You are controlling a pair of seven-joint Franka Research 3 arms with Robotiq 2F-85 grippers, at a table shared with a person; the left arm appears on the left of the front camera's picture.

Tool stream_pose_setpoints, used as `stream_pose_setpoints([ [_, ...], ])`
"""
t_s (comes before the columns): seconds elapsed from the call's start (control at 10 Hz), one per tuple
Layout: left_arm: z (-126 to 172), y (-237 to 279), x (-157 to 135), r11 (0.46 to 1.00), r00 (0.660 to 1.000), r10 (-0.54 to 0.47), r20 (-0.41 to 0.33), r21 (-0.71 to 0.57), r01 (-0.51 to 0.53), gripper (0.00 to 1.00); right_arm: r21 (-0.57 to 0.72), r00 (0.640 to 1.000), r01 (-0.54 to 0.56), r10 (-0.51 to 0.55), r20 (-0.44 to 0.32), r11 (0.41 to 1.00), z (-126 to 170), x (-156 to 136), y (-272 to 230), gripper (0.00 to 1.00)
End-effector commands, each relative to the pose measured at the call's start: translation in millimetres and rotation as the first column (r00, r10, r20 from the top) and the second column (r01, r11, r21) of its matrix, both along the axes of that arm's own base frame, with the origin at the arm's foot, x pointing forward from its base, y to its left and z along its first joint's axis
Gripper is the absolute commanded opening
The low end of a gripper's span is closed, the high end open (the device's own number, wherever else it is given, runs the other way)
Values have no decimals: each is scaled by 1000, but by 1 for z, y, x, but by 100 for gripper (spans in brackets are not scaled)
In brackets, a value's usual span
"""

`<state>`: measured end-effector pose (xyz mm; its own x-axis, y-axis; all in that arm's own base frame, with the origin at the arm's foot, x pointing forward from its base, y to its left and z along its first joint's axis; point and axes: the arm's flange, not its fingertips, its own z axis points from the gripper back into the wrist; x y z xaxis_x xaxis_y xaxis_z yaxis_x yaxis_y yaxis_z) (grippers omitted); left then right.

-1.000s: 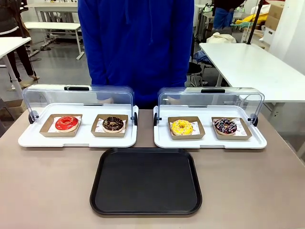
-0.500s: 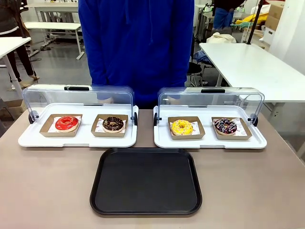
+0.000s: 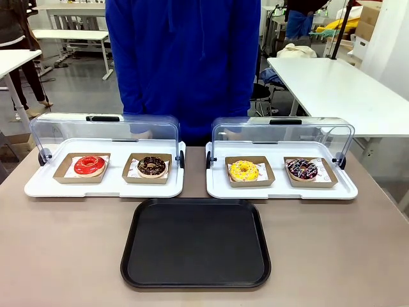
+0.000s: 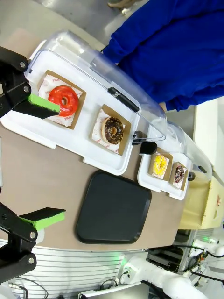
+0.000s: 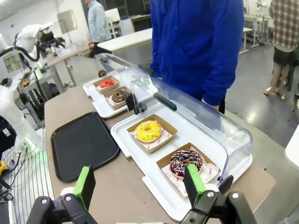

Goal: Move the third donut from the left to the tray.
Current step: Pick up the Paper togo box containing the Donut indicated by the person and place it on the Handle tray.

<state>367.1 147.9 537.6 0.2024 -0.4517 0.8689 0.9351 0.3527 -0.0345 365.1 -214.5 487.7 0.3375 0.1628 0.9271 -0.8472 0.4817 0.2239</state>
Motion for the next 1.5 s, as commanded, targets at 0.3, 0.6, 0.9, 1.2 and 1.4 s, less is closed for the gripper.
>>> stream_pose_setpoints([
  [0.3, 0, 0, 1, 1000, 1000, -15, 24, -16, 16, 100, 12, 999, -7, 6, 41, 1000, 1, 3, -1, 100],
  [0.6, 0, 0, 1, 1000, 1000, -15, 24, -16, 16, 100, 12, 999, -7, 6, 41, 1000, 1, 3, -1, 100],
  [0.9, 0, 0, 1, 1000, 1000, -15, 24, -16, 16, 100, 12, 999, -7, 6, 41, 1000, 1, 3, -1, 100],
  [1.2, 0, 0, 1, 1000, 1000, -15, 24, -16, 16, 100, 12, 999, -7, 6, 41, 1000, 1, 3, -1, 100],
  [1.4, 0, 0, 1, 1000, 1000, -15, 24, -16, 16, 100, 12, 999, -7, 6, 41, 1000, 1, 3, -1, 100],
])
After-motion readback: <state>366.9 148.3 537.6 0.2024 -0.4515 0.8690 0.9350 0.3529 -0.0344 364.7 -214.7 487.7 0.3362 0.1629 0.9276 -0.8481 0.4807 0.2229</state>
